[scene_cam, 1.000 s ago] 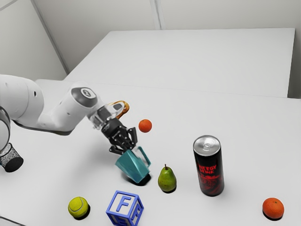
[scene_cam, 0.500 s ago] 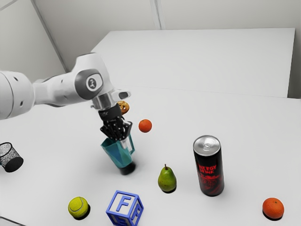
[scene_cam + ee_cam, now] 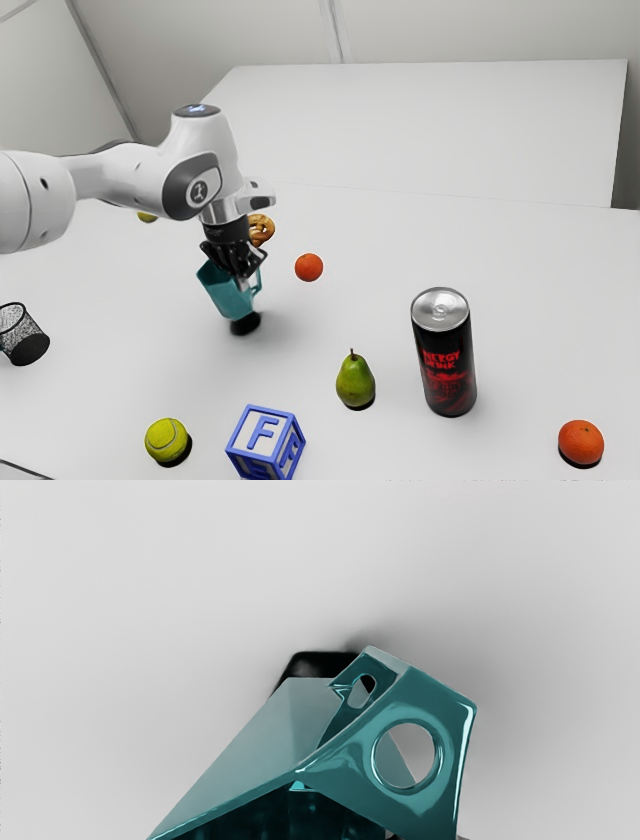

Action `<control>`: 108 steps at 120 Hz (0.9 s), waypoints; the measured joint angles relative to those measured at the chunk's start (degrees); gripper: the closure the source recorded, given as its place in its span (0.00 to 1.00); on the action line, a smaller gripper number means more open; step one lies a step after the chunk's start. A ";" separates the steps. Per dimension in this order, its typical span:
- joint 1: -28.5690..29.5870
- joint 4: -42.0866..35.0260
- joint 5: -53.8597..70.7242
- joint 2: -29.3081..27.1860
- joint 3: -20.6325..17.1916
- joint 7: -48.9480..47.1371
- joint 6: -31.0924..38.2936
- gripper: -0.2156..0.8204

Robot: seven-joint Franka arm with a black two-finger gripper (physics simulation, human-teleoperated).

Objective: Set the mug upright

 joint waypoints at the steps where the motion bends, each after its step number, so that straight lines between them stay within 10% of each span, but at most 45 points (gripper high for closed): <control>1: -0.01 0.00 0.08 0.06 0.00 -0.01 0.09 0.96; 59: -0.25 -0.34 1.00 3.91 0.00 -0.57 3.71 0.96; 85: -0.26 -0.54 0.51 3.26 -0.26 -0.68 3.50 0.53; 108: -0.32 -0.48 0.41 0.11 -0.27 -0.63 2.48 0.34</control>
